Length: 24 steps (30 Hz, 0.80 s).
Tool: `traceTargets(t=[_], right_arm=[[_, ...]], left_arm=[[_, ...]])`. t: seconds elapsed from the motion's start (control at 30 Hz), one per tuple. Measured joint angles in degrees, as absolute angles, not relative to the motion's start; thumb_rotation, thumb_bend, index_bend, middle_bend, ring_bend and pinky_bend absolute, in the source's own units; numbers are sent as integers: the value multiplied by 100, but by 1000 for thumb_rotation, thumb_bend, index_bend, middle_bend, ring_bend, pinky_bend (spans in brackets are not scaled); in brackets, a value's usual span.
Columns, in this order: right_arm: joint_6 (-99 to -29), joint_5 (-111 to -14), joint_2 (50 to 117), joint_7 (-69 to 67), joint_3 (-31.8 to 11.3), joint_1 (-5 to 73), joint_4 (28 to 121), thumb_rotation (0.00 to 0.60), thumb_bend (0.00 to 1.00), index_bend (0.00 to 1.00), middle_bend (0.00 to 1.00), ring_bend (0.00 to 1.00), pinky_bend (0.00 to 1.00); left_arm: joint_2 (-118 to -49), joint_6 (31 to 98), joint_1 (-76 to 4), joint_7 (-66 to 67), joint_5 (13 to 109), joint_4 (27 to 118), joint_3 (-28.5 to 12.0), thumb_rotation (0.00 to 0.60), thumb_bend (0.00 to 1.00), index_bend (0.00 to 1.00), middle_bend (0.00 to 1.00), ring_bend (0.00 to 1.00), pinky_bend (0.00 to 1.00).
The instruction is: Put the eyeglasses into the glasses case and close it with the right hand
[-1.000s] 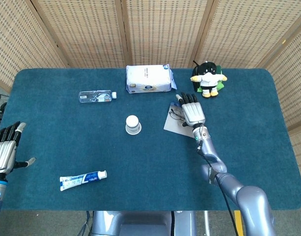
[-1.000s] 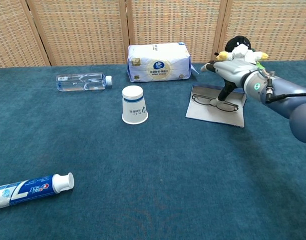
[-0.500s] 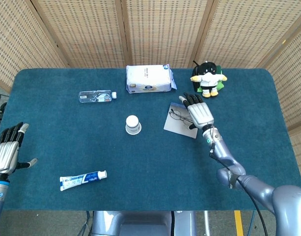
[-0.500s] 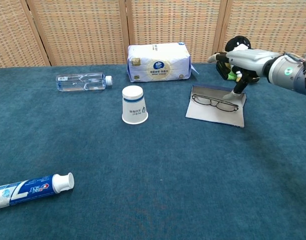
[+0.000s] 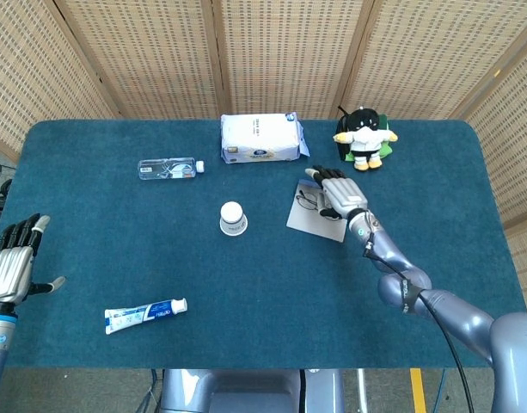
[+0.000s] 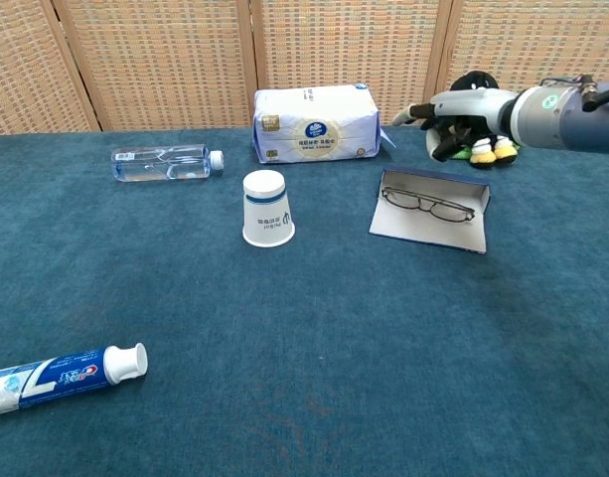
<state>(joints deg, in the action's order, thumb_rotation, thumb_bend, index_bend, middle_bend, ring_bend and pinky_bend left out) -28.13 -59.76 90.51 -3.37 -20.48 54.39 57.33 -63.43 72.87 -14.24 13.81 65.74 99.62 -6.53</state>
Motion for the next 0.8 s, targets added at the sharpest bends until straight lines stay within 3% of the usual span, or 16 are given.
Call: traceTargets(t=[0.37,0.57,0.67,0.8], right_arm=[[-2285,-5063,9835,-240,-2166,6168,4303,600,1000,74,9,0,39],[-1855,-4729,10207,-110,-2065,6427,3581,600,1000,94,107,5,66],[-1593,-4652,10319,-61,-1964,6509,3311,600,1000,114,239,66,149],[-1236,-4561,10355,-50,-1861,6573,3113,600,1000,226,275,157,201]], left_arm=[[-6352,7194,-1474,1376,6381,9891,-707,600,0,0,0,0,0],[-6361,7156,-1498,1378,6294,9855,-728,600,0,0,0,0,0],[-6375,7138,-1511,1398,6262,9844,-730,600,0,0,0,0,0],[-6399,7113,-1534,1440,6199,9824,-738,600,0,0,0,0,0]])
